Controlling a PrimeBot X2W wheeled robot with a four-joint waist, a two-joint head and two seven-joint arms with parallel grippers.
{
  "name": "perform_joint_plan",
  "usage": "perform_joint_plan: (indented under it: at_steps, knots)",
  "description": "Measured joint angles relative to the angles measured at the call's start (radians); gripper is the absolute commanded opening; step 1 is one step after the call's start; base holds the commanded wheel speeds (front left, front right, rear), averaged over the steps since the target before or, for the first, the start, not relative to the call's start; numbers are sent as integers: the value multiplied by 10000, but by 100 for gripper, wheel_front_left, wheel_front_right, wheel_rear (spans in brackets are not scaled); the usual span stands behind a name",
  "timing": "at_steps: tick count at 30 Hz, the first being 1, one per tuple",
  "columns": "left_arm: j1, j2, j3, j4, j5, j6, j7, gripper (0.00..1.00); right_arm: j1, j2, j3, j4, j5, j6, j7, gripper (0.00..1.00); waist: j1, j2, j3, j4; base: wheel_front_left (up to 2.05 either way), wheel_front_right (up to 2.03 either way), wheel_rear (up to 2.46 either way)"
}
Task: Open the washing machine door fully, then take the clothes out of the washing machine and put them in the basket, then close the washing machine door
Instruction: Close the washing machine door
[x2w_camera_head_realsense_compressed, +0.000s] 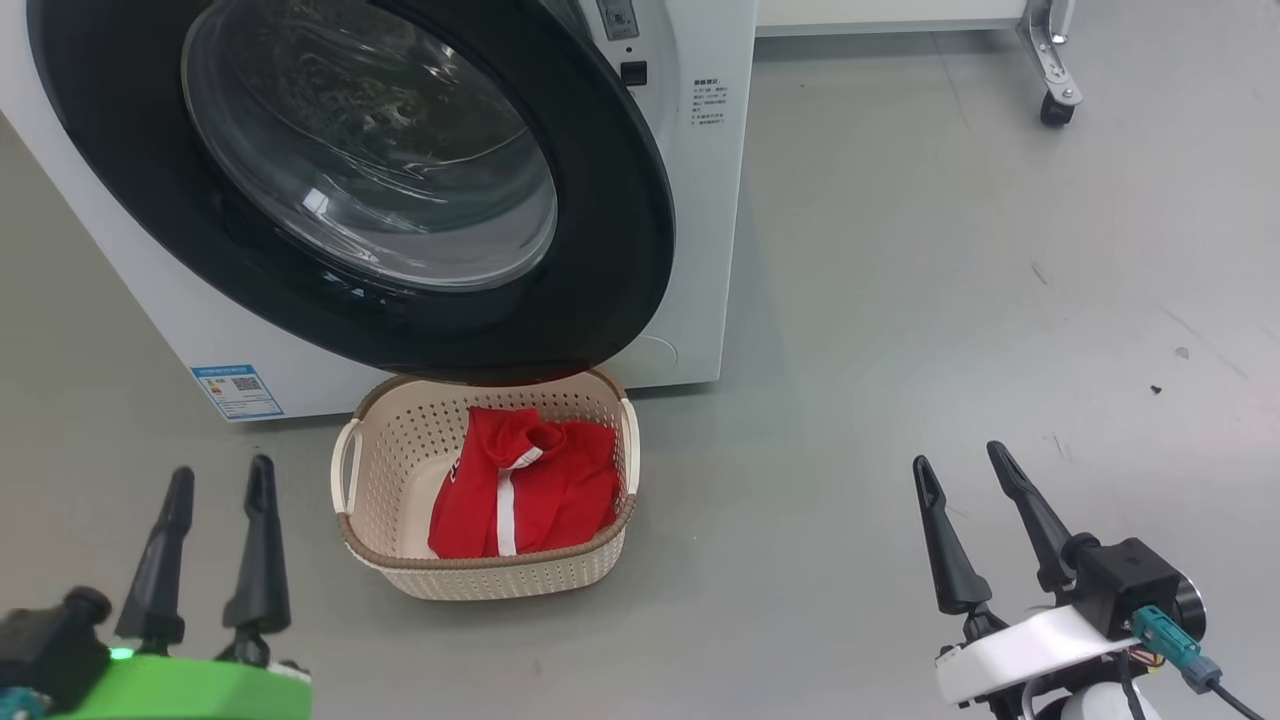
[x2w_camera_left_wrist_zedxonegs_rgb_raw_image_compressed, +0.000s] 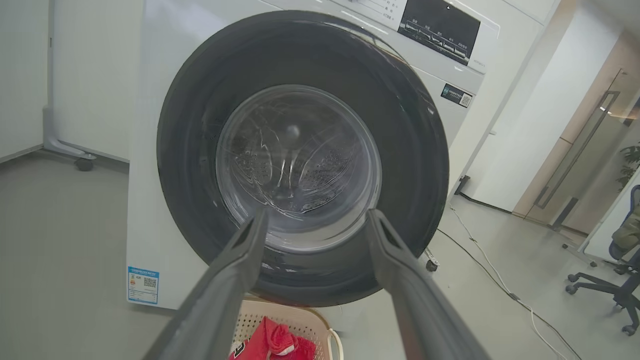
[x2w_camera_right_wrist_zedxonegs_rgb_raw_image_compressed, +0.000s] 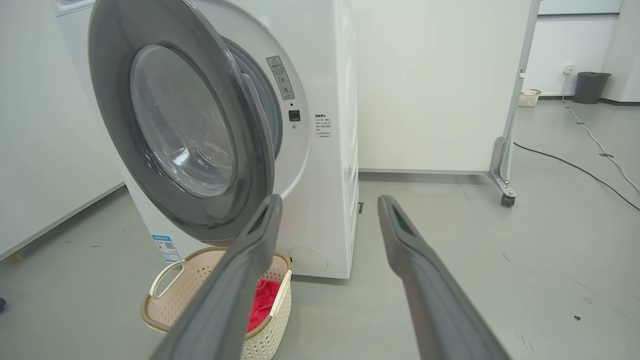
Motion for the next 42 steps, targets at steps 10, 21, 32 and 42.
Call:
perform_joint_plan:
  at_steps: [10, 21, 32, 42]
  knots:
    - [819, 207, -872, 792, 2207, 1118, -353, 100, 521, 8, -25, 105, -75, -15, 0, 100, 0, 0, -157, -21, 0, 0, 0]
    - [998, 50, -1406, 1300, 3016, 1615, -535, 100, 700, 12, 10, 209, -186, -178, 0, 100, 0, 0, -312, -40, 0, 0, 0]
    - [1000, -259, -1427, 1540, 3076, 1749, -671, 100, 709, 12, 44, 203, -188, -255, 0, 100, 0, 0, -389, -45, 0, 0, 0]
    - [1000, -395, -1427, 1641, 3166, 1827, -744, 100, 839, 12, 128, 201, -188, -257, 0, 100, 0, 0, -419, -57, 0, 0, 0]
